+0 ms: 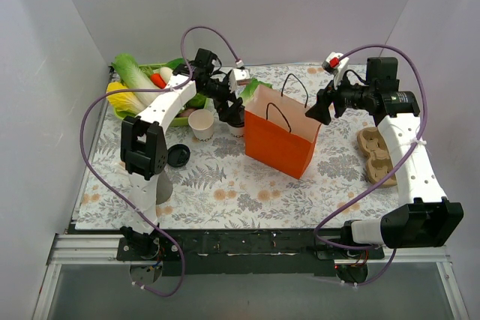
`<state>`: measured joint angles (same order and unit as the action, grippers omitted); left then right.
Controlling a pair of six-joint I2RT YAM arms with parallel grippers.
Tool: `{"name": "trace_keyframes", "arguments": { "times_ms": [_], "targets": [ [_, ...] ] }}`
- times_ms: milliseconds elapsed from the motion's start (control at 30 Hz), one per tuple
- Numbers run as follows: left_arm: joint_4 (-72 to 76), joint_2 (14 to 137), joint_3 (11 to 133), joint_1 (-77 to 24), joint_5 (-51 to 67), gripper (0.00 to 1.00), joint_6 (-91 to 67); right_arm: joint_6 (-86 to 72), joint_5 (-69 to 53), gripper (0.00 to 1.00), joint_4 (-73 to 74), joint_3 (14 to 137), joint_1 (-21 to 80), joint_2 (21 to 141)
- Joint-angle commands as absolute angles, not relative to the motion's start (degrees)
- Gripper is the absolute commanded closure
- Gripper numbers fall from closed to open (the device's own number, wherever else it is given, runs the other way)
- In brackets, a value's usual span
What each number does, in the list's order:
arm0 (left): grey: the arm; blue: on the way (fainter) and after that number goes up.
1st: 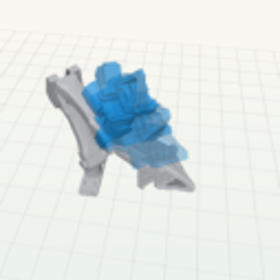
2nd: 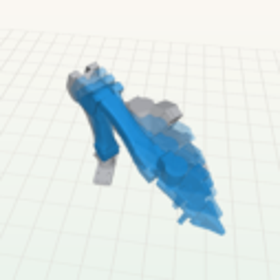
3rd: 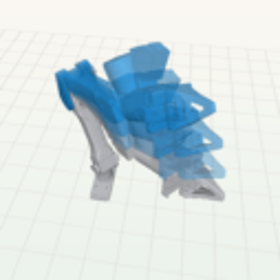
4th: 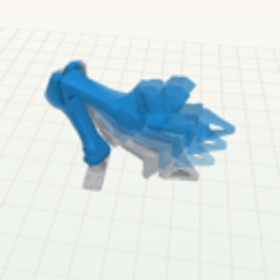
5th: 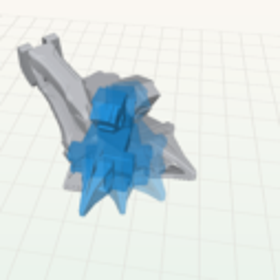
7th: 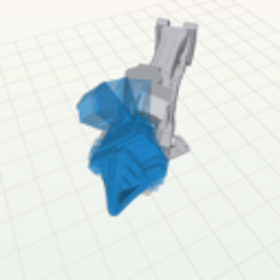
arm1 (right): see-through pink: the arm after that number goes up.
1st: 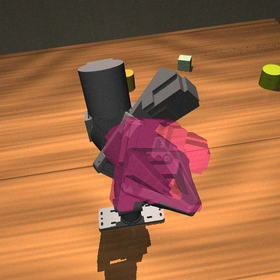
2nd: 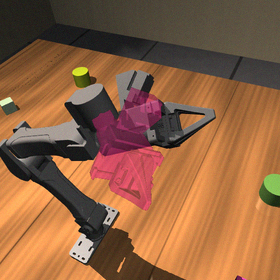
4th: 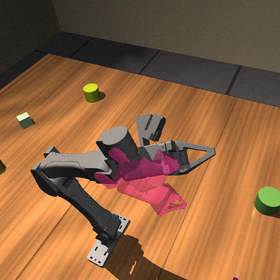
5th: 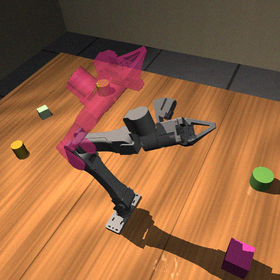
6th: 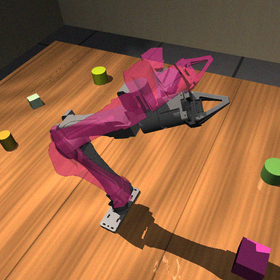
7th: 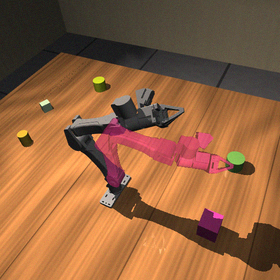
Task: Pack the takeout coffee
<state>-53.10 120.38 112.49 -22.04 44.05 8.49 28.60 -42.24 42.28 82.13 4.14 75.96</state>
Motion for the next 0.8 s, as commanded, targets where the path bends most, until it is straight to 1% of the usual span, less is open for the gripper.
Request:
{"name": "trace_keyframes", "arguments": {
  "times_ms": [0,67,200,367,633,767],
  "targets": [
    [-51.4,117.6,109.6,-22.5,44.7,0.02,4.0,27.4,-44.4,0.19,40.8,83.1,3.9,74.4],
    [-49.1,117.9,109.4,-22.5,44.2,0.02,2.3,27.4,-44.5,0.18,40.9,83.8,3.9,74.4],
    [-49.1,118.7,110.8,-22.8,44.5,0.02,1.6,27.4,-44.6,0.18,41.0,84.5,3.9,74.7],
    [-49.4,118.7,109.8,-22.9,43.9,0.04,3.4,27.2,-44.6,0.18,40.2,83.1,3.9,74.3],
    [-48.8,118.5,108.5,-23.1,42.5,0.03,6.6,27.3,-44.9,0.18,40.4,83.8,4.0,75.1],
    [-46.8,117.5,106.5,-23.6,41.0,0.04,7.0,27.4,-45.2,0.18,40.2,83.9,3.9,75.7]
  ]
}}
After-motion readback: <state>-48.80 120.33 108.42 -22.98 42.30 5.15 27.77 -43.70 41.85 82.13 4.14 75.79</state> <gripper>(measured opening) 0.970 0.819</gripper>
